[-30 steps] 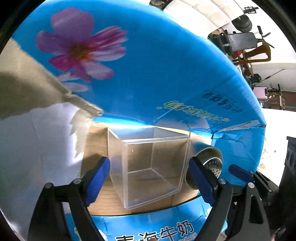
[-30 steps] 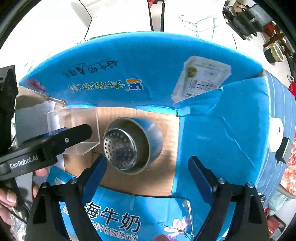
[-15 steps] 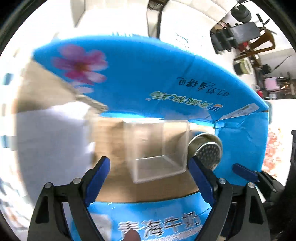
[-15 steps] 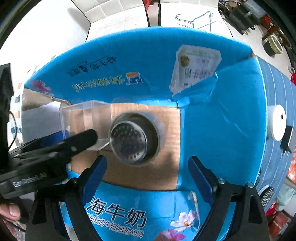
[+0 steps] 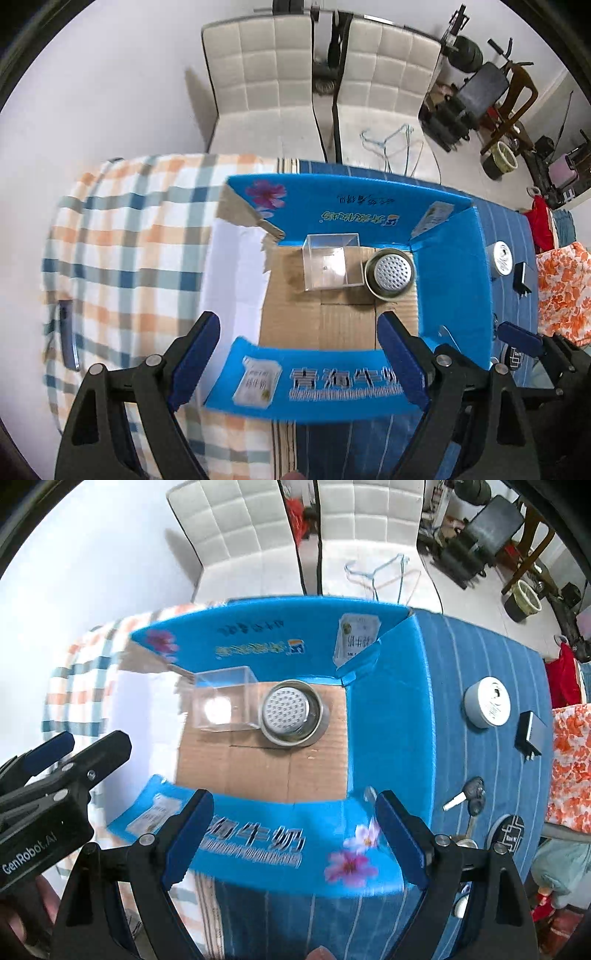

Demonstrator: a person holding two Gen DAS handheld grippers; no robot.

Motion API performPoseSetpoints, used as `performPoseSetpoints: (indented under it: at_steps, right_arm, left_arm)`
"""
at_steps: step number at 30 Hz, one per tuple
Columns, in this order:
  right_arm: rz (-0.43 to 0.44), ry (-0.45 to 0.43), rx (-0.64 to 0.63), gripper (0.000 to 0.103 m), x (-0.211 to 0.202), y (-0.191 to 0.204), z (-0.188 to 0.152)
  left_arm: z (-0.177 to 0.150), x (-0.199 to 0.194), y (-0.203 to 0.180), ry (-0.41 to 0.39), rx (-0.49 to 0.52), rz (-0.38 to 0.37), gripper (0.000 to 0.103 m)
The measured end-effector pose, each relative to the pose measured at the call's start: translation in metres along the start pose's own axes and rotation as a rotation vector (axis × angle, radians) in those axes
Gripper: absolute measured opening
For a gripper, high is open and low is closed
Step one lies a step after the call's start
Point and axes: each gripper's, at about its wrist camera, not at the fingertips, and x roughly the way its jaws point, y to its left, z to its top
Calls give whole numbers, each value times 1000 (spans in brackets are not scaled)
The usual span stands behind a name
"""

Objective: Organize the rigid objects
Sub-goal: 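Open both grippers and lift them out of the blue box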

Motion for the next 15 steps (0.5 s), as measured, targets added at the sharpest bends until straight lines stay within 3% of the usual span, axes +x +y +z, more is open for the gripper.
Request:
performPoseSetpoints:
  at_steps: [7,15]
  right_arm:
    - [-11,-122,-45,91,-69,12,-39]
    - [25,-219,-76,91,-145,12,-88]
  left_arm:
    - [-32,-77,0,-138,-7,43,87]
    - [-64,-125,-7,-196,-14,48,87]
